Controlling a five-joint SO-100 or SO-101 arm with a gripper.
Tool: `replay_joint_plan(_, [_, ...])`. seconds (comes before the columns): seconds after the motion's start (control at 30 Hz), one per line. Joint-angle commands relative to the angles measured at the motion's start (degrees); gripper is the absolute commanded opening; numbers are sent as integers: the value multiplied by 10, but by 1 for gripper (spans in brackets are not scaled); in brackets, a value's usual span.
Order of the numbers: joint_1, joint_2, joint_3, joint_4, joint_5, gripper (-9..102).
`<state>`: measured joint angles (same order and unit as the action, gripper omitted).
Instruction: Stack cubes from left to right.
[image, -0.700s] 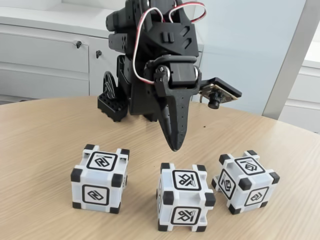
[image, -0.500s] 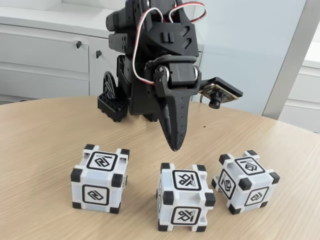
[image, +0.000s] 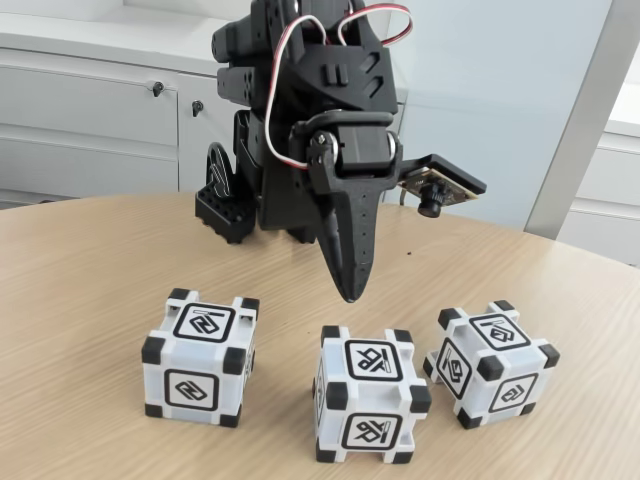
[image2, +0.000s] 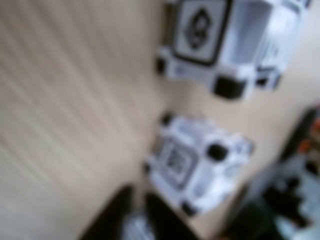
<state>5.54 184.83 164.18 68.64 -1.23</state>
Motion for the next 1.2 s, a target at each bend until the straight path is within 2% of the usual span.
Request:
replay_joint_plan(0.0, [4, 33, -6, 3, 8, 0])
replay_joint_plan(0.47, [4, 33, -6, 3, 11, 0])
replay_joint_plan(1.0, [4, 33, -11, 2, -54, 0])
replay_joint_plan(1.17, [-6, 35, -74, 1, 9, 2])
